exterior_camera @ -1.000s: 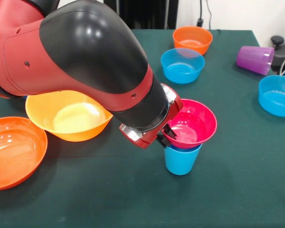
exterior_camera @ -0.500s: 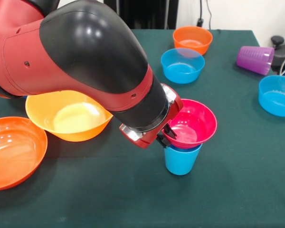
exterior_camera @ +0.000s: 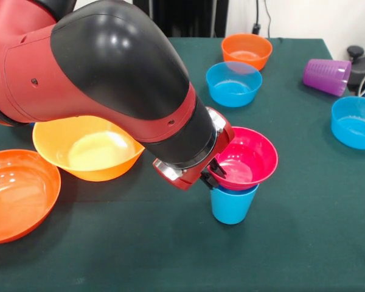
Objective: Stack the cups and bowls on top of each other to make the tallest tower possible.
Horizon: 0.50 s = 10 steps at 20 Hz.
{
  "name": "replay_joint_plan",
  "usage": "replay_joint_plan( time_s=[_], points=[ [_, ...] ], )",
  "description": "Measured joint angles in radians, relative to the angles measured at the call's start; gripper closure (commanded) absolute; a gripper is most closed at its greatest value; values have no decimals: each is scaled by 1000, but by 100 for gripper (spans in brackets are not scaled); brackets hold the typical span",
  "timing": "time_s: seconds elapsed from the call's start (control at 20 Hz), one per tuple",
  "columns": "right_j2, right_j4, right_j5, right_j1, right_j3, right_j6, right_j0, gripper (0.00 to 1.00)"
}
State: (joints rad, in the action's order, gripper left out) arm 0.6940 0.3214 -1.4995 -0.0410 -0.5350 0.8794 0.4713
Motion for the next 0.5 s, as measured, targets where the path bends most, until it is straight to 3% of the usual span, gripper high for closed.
replay_joint_plan(
  time_s=[0.5],
  points=[
    [0, -6, 5, -2, -2, 0, 2, 100]
  ],
)
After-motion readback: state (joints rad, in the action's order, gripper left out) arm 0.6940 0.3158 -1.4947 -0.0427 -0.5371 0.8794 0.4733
